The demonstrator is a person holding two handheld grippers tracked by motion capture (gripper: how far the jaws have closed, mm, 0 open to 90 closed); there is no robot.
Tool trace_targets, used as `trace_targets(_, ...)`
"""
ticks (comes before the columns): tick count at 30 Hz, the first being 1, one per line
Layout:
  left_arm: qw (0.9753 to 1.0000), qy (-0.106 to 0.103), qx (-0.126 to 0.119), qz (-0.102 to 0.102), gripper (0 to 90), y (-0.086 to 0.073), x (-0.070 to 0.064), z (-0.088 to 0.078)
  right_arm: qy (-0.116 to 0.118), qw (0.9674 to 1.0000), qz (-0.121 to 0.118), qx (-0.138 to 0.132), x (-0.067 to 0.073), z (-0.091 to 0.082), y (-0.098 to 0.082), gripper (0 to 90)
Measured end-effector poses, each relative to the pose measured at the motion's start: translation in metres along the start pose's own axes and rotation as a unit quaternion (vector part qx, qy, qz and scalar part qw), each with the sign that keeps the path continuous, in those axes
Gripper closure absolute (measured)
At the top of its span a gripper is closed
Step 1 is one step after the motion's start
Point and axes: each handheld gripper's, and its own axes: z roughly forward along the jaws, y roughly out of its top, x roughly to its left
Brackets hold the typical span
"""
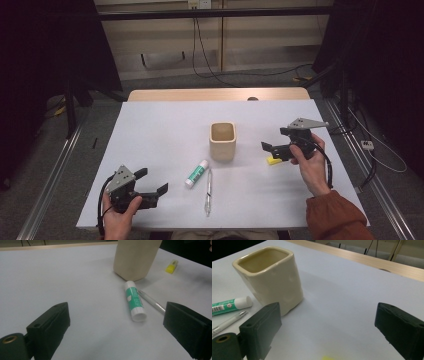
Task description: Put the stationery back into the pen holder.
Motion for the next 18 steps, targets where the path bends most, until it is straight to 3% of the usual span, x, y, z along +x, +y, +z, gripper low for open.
trace_targets(3,1.0,0.0,-0.001,-0.002,6.9,0.0,0.001,0.0,-0.022,0.9997,-0.001,-0.011,-0.004,-0.005,-0.006,6.6)
trace_targets(9,1.0,-0.002,-0.001,0.003,6.9,0.001,-0.002,0.0,-0.049,0.9985,0.025,-0.009,-0.018,-0.013,-0.02,11.0)
trace_targets(12,1.0,0.0,-0.002,0.003,6.9,0.0,-0.002,-0.002,-0.049,0.998,0.038,-0.014,-0.028,-0.016,-0.025,12.9)
trace_targets(16,1.0,0.003,-0.004,-0.002,6.9,-0.001,-0.001,-0.005,-0.038,0.9977,0.056,0.013,-0.036,-0.018,-0.029,14.4)
trace_targets(18,1.0,0.004,-0.005,-0.004,6.9,-0.001,0.0,-0.005,-0.037,0.9979,0.05,0.018,-0.038,-0.019,-0.032,14.9)
